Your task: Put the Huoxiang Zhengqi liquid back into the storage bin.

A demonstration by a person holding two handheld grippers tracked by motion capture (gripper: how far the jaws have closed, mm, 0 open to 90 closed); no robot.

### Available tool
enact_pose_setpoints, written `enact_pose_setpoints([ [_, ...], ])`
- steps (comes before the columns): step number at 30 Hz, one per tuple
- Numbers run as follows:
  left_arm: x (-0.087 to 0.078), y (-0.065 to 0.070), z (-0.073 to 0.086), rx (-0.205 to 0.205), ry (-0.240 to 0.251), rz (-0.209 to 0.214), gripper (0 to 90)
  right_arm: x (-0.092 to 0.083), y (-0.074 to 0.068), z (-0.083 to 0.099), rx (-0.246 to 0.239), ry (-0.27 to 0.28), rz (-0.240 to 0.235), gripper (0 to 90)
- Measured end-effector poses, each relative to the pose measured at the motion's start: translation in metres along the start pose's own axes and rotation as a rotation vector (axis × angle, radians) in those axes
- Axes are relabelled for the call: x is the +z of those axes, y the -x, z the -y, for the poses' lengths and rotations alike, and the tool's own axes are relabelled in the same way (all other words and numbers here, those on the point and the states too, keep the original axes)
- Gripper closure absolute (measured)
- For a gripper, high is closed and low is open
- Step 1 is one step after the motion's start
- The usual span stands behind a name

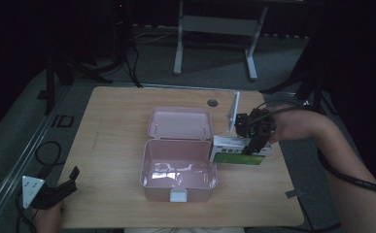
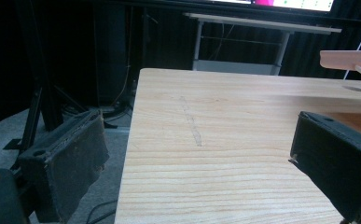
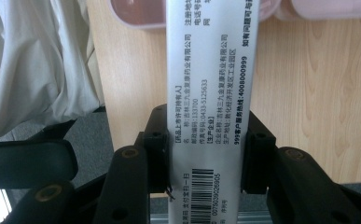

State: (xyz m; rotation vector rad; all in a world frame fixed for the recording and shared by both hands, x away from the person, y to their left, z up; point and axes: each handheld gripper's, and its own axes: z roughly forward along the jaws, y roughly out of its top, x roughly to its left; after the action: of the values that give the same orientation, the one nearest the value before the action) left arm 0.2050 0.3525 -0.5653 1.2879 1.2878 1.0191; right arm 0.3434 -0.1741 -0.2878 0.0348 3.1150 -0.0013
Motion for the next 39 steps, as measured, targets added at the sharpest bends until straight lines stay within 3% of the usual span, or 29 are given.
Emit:
enact_pose_setpoints([
  [8,0.0,0.0,0.0,-0.003,0.002,0.0,4.0,0.007,-0.003,-0.033,-0.049,0.014,0.009,61.9],
  [15,0.0,0.0,0.0,-0.001,0.002,0.002,4.0,0.015,-0.006,-0.069,-0.083,0.024,-0.017,61.9],
  [26,0.0,0.0,0.0,-0.003,0.003,0.005,4.0,0.029,-0.013,-0.11,-0.125,0.044,-0.063,61.9],
  [39,0.0,0.0,0.0,-0.002,0.003,0.008,4.0,0.062,-0.014,-0.127,-0.138,0.058,-0.11,62.0],
])
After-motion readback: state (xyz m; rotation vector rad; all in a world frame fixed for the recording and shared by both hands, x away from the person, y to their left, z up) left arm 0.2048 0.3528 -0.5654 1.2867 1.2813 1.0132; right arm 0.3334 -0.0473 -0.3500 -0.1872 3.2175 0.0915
